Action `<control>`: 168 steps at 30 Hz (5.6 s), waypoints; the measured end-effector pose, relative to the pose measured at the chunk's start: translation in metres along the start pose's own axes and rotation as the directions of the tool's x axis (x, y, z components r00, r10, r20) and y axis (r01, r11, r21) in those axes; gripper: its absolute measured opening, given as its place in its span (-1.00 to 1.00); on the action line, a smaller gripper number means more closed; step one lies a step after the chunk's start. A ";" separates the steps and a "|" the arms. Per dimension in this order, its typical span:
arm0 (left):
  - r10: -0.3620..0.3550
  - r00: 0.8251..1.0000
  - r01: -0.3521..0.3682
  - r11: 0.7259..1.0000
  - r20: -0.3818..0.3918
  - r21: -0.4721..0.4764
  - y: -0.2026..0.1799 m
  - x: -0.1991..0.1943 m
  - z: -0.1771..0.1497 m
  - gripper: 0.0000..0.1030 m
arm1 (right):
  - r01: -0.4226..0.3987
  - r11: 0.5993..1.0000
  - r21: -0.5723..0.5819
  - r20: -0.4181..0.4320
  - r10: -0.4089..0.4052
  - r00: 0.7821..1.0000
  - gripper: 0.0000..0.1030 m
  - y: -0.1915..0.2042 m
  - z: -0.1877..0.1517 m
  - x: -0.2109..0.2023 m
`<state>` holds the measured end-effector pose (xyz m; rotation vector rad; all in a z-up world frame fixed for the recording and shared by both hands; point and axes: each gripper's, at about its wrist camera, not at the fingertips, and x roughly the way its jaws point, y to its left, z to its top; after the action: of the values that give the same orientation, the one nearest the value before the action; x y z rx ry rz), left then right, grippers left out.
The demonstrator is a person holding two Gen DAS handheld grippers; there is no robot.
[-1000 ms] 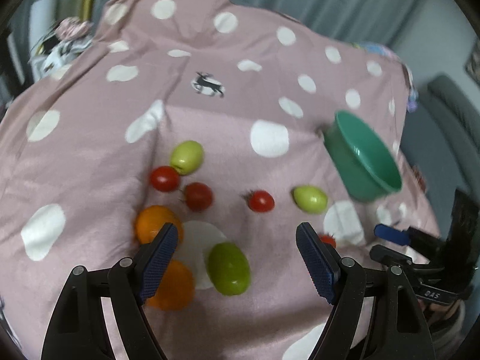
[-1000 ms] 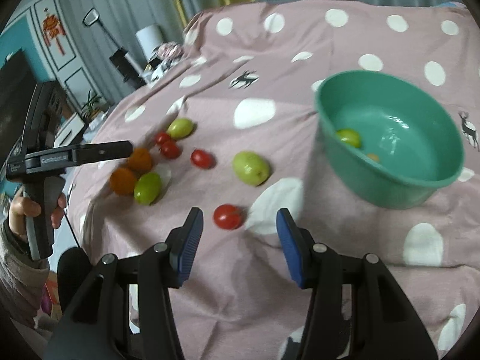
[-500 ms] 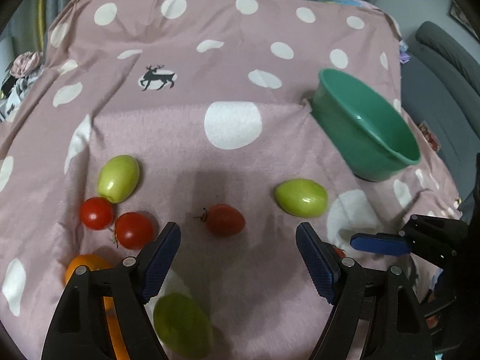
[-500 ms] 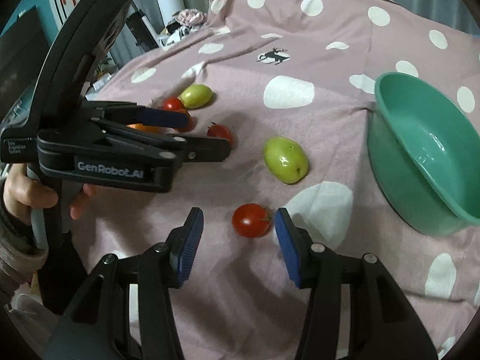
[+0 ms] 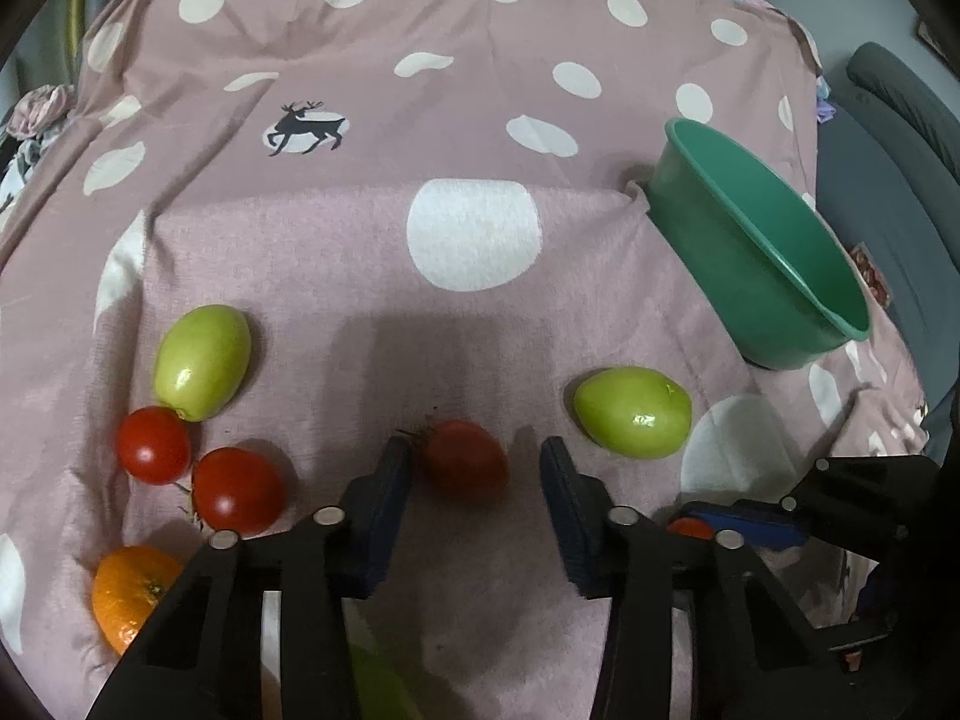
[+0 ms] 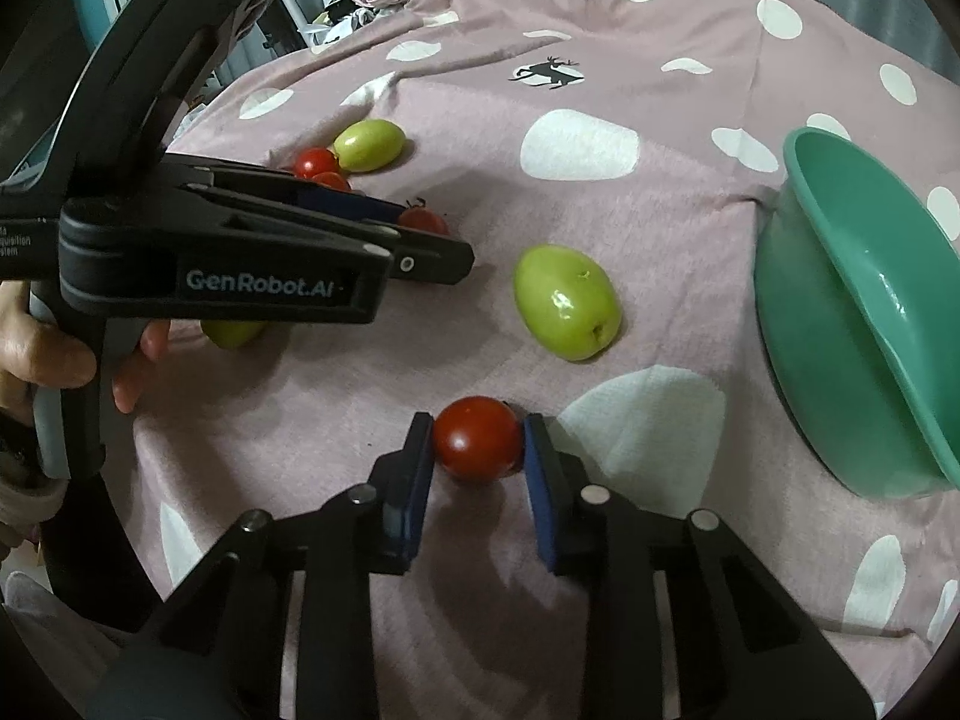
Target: Organize fruits
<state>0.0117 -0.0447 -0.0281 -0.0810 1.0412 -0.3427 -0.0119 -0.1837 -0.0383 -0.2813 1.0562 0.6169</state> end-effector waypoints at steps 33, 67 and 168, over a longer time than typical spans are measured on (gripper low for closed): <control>-0.229 0.964 0.201 0.960 0.132 0.193 -0.124 -0.025 0.080 -0.43 | 0.102 0.934 0.343 0.318 -0.217 0.923 -0.43 -0.129 -0.008 -0.110; -0.018 0.964 0.011 1.000 0.265 0.029 -0.009 -0.109 0.045 0.53 | 0.046 0.905 0.423 0.349 -0.209 0.913 0.03 -0.124 -0.039 -0.132; 0.021 0.991 -0.055 0.966 0.133 0.254 -0.045 -0.079 -0.030 -0.32 | -0.488 0.780 0.391 0.206 0.442 0.873 -0.25 -0.015 0.026 -0.015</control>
<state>-0.0611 -0.0595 0.0320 0.1489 0.8610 -0.4292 0.0109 -0.1877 -0.0143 0.4197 1.1383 0.8080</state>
